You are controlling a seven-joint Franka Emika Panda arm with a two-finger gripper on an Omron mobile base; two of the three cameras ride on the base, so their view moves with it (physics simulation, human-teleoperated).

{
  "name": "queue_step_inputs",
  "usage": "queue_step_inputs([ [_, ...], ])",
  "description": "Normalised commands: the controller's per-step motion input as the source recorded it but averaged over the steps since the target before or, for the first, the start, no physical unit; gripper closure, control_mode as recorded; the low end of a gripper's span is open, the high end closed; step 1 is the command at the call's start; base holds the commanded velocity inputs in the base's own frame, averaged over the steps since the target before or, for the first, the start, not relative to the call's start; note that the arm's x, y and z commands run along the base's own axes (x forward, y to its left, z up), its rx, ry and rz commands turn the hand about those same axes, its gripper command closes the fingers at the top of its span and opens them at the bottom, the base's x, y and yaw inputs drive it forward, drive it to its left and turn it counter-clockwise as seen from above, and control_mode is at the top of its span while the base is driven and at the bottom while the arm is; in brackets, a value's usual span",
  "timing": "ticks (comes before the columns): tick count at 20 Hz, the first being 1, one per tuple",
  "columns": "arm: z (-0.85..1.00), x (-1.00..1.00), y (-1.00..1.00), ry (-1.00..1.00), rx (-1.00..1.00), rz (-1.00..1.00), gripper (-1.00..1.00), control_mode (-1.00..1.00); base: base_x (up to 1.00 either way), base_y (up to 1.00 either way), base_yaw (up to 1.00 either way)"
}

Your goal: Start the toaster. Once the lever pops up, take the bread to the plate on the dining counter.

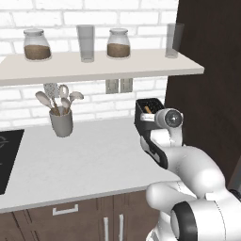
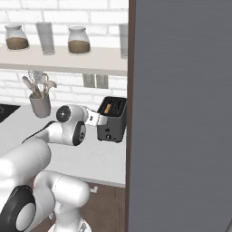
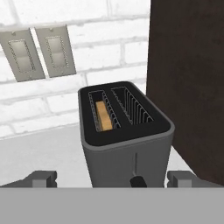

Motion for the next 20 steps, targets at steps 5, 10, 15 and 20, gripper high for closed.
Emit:
queue_step_inputs([
  [5,0.00,0.00,0.00,0.00,0.00,0.00,-1.00,-1.00,0.00,0.00,0.00],
  [10,0.00,0.00,0.00,0.00,0.00,0.00,-1.00,-1.00,0.00,0.00,0.00],
  [15,0.00,0.00,0.00,0.00,0.00,0.00,-1.00,-1.00,0.00,0.00,0.00],
  [20,0.00,0.00,0.00,0.00,0.00,0.00,-1.00,-1.00,0.00,0.00,0.00],
])
